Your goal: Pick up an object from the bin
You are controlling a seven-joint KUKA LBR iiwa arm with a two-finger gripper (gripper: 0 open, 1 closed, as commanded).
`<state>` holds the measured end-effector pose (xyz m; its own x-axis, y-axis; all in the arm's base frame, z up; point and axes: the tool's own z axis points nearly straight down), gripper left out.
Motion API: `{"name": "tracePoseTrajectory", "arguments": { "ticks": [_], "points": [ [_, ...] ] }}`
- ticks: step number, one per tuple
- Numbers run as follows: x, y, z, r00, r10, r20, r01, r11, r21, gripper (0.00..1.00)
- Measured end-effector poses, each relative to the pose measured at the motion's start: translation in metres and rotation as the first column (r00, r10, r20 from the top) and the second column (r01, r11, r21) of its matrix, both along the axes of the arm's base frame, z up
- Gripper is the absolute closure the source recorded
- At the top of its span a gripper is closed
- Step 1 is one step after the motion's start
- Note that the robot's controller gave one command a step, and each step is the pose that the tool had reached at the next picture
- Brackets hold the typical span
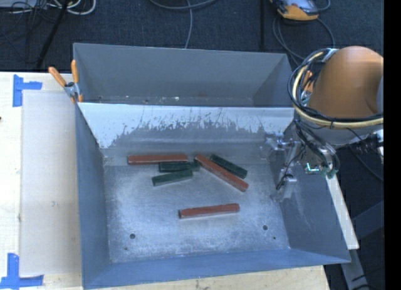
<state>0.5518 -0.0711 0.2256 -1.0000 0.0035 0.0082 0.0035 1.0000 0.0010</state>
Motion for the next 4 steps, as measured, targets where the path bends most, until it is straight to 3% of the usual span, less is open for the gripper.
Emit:
{"name": "tracePoseTrajectory", "arguments": {
  "ticks": [1, 2, 3, 4],
  "points": [
    [0.002, 0.0, 0.004, 1.0, 0.002, 0.007, -0.002, 1.0, -0.001, 0.0],
    [-0.004, 0.02, -0.05, 0.996, 0.09, 0.011, -0.09, 0.996, -0.002, 0.0],
    [-0.016, 0.092, -0.066, 0.983, 0.184, 0.006, -0.184, 0.983, -0.001, 0.0],
    [-0.023, 0.091, -0.073, 0.972, 0.236, 0.007, -0.236, 0.972, 0.0, 0.0]
  ]
}}
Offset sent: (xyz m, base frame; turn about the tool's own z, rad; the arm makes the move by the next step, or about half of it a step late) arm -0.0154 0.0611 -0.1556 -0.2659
